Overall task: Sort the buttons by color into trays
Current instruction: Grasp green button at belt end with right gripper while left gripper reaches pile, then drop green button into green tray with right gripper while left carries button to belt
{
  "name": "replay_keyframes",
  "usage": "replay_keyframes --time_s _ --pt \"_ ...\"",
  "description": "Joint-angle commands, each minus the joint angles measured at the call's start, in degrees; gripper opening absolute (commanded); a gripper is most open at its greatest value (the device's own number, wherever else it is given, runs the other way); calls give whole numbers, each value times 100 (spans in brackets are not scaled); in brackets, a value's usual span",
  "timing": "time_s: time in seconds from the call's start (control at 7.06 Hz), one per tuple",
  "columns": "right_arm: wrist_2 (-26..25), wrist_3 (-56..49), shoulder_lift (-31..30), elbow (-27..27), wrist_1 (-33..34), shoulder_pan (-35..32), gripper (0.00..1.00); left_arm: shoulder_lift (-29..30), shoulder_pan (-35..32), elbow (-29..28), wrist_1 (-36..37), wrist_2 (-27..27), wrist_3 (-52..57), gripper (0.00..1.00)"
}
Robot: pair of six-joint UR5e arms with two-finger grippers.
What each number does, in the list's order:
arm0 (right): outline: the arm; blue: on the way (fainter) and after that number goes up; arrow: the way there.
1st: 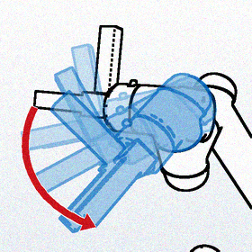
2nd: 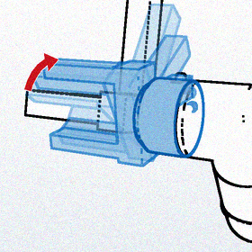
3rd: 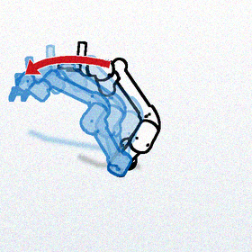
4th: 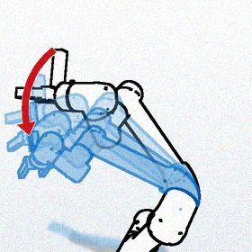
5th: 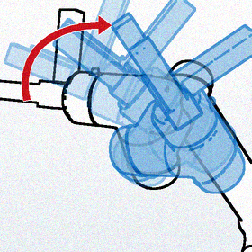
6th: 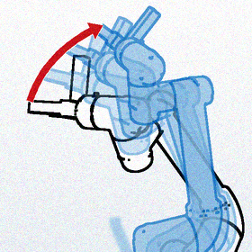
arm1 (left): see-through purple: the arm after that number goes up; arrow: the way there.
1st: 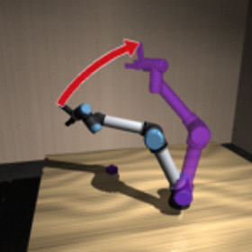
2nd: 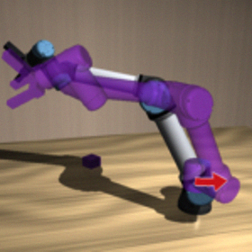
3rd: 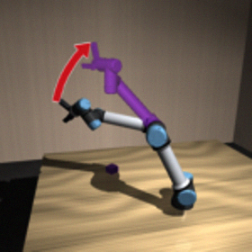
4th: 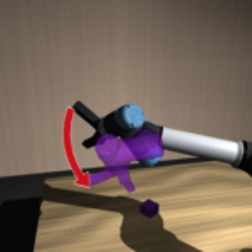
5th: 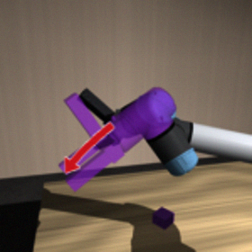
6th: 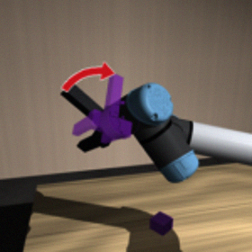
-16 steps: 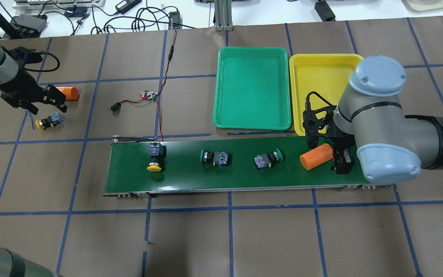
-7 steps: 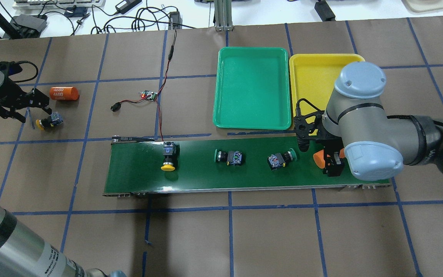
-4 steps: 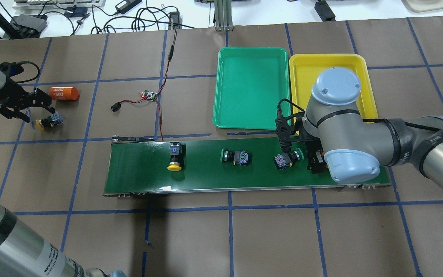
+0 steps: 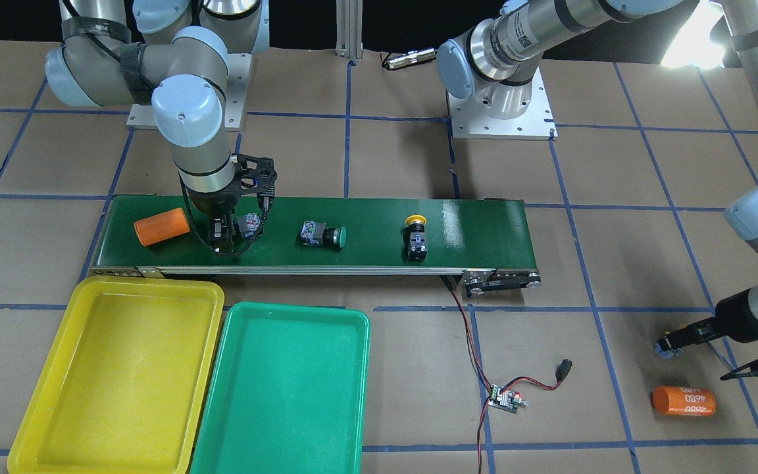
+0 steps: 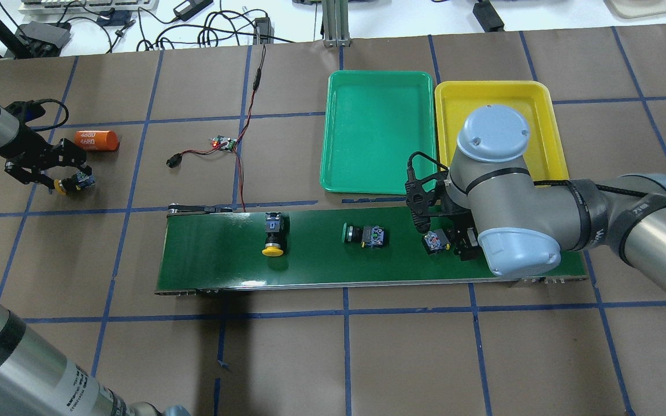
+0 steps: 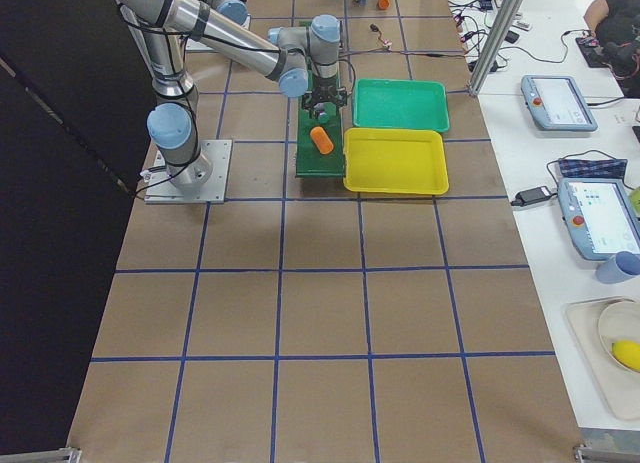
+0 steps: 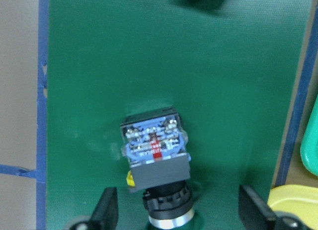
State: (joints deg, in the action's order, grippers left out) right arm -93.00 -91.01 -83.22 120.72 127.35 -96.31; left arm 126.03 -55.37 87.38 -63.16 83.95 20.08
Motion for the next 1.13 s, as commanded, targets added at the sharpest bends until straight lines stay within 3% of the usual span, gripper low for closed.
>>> replay_keyframes --time_s 0.0,0.14,0.28,0.43,0.57,0.71,0.99 --pt "-16 -30 16 -4 123 -20 11 1 0 77 93 -1 14 100" --pt "-16 -22 16 -4 132 -20 0 18 0 86 93 -1 -4 100" --pt "-7 -22 16 -13 132 -20 0 18 0 86 93 8 -4 87" --pt "10 4 -19 -30 123 -20 0 18 0 77 85 51 -4 63" --pt "19 40 -10 -161 132 -54 0 18 0 42 76 69 5 32" --pt "19 57 103 -449 123 -63 0 -69 0 16 24 69 -12 25" --pt "19 66 751 -1413 123 -98 0 -454 -209 59 -335 113 -83 25"
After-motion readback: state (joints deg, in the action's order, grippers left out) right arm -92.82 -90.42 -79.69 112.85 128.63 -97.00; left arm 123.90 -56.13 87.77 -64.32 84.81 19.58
